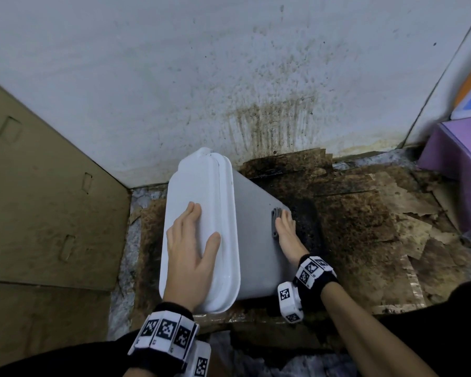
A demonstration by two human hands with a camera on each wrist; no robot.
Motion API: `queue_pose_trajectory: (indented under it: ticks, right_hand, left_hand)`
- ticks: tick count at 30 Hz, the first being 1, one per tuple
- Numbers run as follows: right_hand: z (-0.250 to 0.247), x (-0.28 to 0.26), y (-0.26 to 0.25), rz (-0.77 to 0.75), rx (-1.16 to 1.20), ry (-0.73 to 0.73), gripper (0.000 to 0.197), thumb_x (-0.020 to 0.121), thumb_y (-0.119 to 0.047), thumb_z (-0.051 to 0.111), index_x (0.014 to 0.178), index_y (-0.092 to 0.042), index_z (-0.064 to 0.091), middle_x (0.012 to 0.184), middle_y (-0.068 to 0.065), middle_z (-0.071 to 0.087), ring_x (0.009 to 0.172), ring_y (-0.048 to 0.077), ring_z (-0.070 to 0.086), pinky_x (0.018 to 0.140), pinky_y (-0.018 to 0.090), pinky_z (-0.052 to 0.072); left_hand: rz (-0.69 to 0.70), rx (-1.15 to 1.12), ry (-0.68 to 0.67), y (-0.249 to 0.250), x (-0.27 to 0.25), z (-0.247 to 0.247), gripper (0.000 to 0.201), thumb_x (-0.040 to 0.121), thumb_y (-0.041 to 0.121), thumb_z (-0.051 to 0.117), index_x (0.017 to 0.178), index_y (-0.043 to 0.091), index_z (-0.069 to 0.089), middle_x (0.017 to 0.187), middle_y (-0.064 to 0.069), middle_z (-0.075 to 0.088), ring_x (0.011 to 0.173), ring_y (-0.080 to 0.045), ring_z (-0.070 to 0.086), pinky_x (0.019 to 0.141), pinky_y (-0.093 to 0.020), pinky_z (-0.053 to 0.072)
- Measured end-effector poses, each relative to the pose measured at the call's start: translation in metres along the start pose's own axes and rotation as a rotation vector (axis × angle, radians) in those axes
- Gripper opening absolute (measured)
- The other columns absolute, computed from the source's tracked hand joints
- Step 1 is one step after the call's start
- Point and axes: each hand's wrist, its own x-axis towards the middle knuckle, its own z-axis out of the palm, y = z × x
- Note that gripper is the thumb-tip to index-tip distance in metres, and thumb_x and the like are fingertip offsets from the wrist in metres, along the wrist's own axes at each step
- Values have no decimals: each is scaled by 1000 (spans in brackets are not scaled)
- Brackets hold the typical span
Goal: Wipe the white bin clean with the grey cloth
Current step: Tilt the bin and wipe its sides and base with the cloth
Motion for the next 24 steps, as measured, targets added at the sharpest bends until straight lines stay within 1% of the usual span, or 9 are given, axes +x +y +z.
queue_pose_trajectory:
  ticks: [2,4,10,15,17,19,21,22,24]
  right_hand:
    - [3,0,-15,-41,28,-18,55,108,-38,15,157,-22,-6,164,-5,-16,151,17,-19,123,47,-9]
    - [9,-2,-37,-129,54,-40,54,109,-35,16,156,-23,-7,164,-4,-19,150,17,-19,123,49,-6]
    - [26,-22,-101,-394,63,-107,55,108,-40,19,156,-34,-7,162,-18,-21,147,5,-24,117,32,-8]
    - [14,-3,-94,-484,-163,-219,61,106,-46,17,155,-29,-15,161,-11,-27,146,10,-27,120,31,-12]
    - [10,9,-88,-486,-206,-242,66,103,-52,16,155,-26,-15,162,-7,-25,148,12,-26,121,34,-13]
    - [5,18,-81,-438,-213,-247,62,106,-45,18,156,-23,-13,163,-4,-23,149,13,-24,122,34,-13]
    - [-6,23,-71,-345,-218,-238,59,108,-37,20,156,-22,-12,163,-4,-22,150,14,-21,120,29,-14]
    - [-13,26,-62,-286,-231,-236,60,108,-39,20,156,-22,-11,163,-4,-21,150,15,-20,119,28,-13]
    - [-26,33,-41,-167,-229,-235,62,107,-45,20,156,-24,-10,164,-4,-19,150,15,-18,121,33,-11]
  left_hand:
    - [-2,4,-4,-5,-1,-3,66,93,53,40,151,21,36,157,8,32,146,-4,20,121,-35,20]
    - [5,13,-8,-7,-1,-5,66,94,53,39,152,22,35,157,8,32,146,-4,20,121,-36,21]
    - [19,26,-11,-8,1,-4,65,94,53,40,152,21,36,157,6,33,146,-6,22,121,-37,23]
    - [5,15,-17,-14,1,-8,66,95,54,40,152,23,35,157,8,32,146,-4,21,120,-33,22]
    - [-3,5,-18,-18,1,-10,64,95,53,41,152,24,35,157,9,32,147,-4,21,119,-32,22]
    - [-7,-10,-16,-22,1,-11,63,95,53,42,151,26,35,156,11,32,147,-4,22,119,-31,22]
    - [-15,-21,-17,-23,1,-12,62,95,53,43,151,27,35,156,13,31,147,-4,22,119,-32,22]
    - [-20,-26,-19,-24,1,-12,62,94,53,43,151,28,35,156,13,31,147,-4,23,119,-32,22]
    - [-22,-33,-27,-26,0,-13,63,94,53,43,151,29,34,156,13,31,147,-7,23,119,-34,22]
